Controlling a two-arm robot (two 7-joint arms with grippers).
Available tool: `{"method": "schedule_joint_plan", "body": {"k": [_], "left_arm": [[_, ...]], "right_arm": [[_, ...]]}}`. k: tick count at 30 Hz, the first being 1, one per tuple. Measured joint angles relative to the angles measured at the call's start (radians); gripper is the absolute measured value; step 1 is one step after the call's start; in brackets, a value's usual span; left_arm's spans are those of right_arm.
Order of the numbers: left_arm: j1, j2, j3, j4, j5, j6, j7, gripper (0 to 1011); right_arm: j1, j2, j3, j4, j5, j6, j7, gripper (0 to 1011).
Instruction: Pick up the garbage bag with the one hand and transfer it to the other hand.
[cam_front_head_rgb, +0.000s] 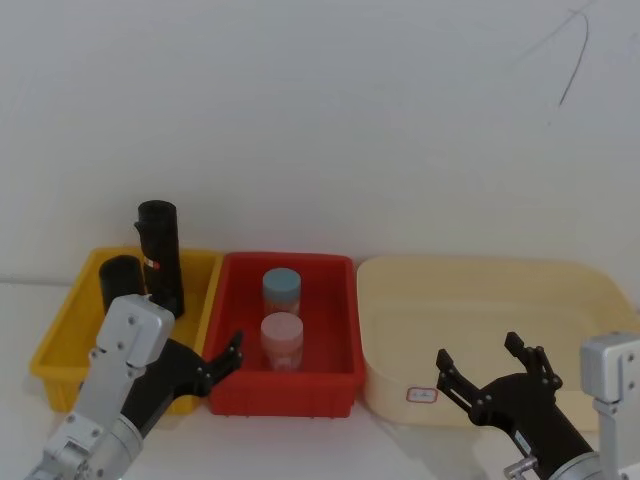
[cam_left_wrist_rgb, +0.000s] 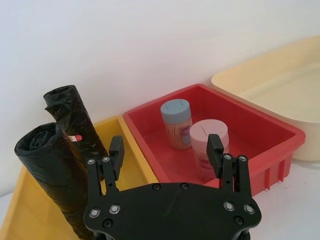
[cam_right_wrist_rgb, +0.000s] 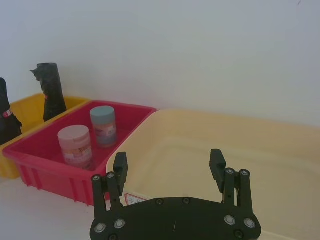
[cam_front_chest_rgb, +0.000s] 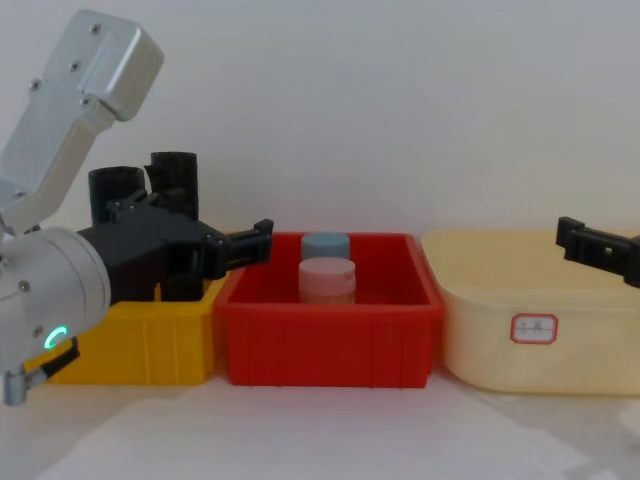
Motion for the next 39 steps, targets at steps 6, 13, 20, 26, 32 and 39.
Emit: {"method": "schedule_joint_plan", "body": {"k": [6, 13, 20, 26, 32, 39], "left_arm": [[0.006, 0.003, -0.006, -0.006, 0.0, 0.0, 0.0, 1001], [0.027, 0.017, -0.026, -0.031, -0.001, 0.001, 0.004, 1001], [0.059, 0.032, -0.059, -0.06, -0.004, 0.013, 0.022, 1001], [0.089, 0.046, -0.1, -0.083, -0.012, 0.027, 0.045, 1001], [0.104, 0.052, -0.135, -0.09, -0.02, 0.039, 0.06, 1001], [0.105, 0.052, -0.161, -0.086, -0.029, 0.047, 0.064, 1001]], "right_arm": [[0.0, 0.0, 0.0, 0.0, 0.0, 0.0, 0.0, 1000], [0.0, 0.0, 0.0, 0.0, 0.0, 0.0, 0.0, 1000], [0.0, 0.0, 0.0, 0.0, 0.0, 0.0, 0.0, 1000], [0.0, 0.0, 0.0, 0.0, 0.0, 0.0, 0.0, 1000], [0.0, 0.0, 0.0, 0.0, 0.0, 0.0, 0.0, 1000], [0.0, 0.0, 0.0, 0.0, 0.0, 0.0, 0.0, 1000]]}}
